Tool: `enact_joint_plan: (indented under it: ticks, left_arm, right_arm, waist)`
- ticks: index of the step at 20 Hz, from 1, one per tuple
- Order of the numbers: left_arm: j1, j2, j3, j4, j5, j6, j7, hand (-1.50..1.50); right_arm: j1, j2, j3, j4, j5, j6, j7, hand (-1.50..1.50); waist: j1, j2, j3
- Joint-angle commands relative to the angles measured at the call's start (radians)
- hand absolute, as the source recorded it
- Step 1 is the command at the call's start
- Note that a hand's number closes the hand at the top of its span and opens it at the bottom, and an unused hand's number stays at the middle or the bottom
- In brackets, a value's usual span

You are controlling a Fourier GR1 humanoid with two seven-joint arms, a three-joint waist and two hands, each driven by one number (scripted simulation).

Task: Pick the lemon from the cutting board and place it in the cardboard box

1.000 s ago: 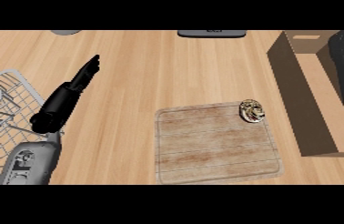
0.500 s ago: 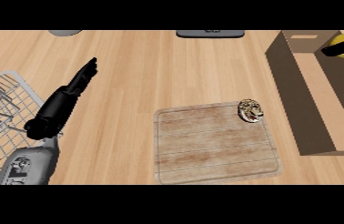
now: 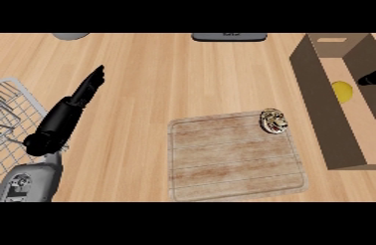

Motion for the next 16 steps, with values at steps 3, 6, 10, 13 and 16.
enact_joint_plan:
  ticks: [3, 6, 10, 13, 16]
  left_arm:
    - [0.002, 0.0, 0.005, -0.003, -0.002, 0.005, 0.006, 0.0]
    - [0.011, -0.017, 0.003, -0.002, -0.008, 0.023, 0.0, 0.0]
    - [0.039, 0.003, 0.013, -0.026, -0.01, 0.017, 0.0, 0.0]
    - [-0.009, 0.006, 0.02, -0.023, 0.015, -0.007, 0.028, 0.0]
    - [-0.018, -0.002, 0.012, -0.057, 0.011, -0.004, 0.068, 0.0]
  right_arm:
    - [-0.041, 0.038, -0.13, -0.143, -0.153, -0.219, -0.145, -1.5]
    - [-0.075, 0.028, -0.296, -0.197, -0.311, -0.314, -0.19, -1.5]
    - [0.013, 0.082, -0.437, -0.241, -0.447, -0.416, -0.236, -1.5]
    - [0.049, 0.041, -0.492, -0.238, -0.52, -0.42, -0.298, -1.5]
    - [0.106, 0.02, -0.499, -0.259, -0.561, -0.442, -0.343, -1.5]
  waist:
    - [-0.002, -0.005, 0.002]
    - [-0.019, -0.009, 0.004]
    - [-0.018, -0.008, 0.002]
    - [-0.006, -0.001, 0.001]
    - [0.0, 0.0, 0.0]
